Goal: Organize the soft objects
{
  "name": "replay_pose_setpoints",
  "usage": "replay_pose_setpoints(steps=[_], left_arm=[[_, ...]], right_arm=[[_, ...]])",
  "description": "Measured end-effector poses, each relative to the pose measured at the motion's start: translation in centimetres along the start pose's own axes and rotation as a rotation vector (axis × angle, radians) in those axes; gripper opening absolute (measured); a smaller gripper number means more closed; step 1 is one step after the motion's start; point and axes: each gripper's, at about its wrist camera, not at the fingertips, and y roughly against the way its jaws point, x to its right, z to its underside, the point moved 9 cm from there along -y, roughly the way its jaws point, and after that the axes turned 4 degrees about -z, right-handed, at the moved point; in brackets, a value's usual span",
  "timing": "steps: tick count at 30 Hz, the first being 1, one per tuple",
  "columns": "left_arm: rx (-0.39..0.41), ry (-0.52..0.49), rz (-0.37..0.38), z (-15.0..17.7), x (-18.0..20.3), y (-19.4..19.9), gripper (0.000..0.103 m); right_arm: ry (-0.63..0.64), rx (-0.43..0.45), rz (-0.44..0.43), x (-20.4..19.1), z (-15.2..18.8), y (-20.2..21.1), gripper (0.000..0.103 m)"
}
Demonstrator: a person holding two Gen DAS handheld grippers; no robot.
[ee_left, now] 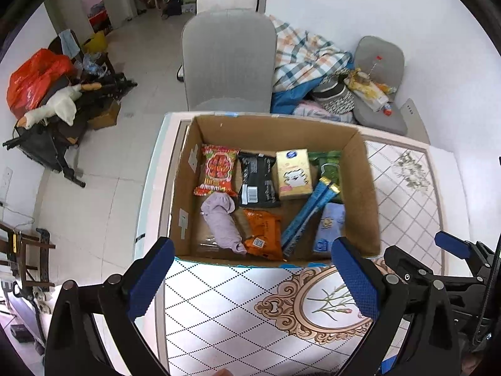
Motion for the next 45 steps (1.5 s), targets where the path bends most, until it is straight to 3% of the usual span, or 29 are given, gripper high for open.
replay_pose_setpoints(steps=[13, 23, 30, 45], left_arm=[[0.156, 0.014, -0.005, 0.8, -0.6, 12.2, 0.103], [0.205, 0.001, -0.029, 2.1, -0.5, 16.5, 0.103], [0.195, 0.010, -0.023, 3.0, -0.1, 16.5, 0.103], [0.197, 0.012, -0.034, 3.7, 0.3, 16.7, 0.103]], right_arm=[[0.044, 0.196, -0.025, -1.3, 1.9, 13.8, 0.103], [0.052, 0.273, -0.022, -1.7, 3.7, 20.5, 0.103], [0.049, 0.296, 0.009, -1.3, 4.2, 22.6, 0.103], [0.050, 0.306, 0.048, -0.9, 4.6, 23.1, 0.103]])
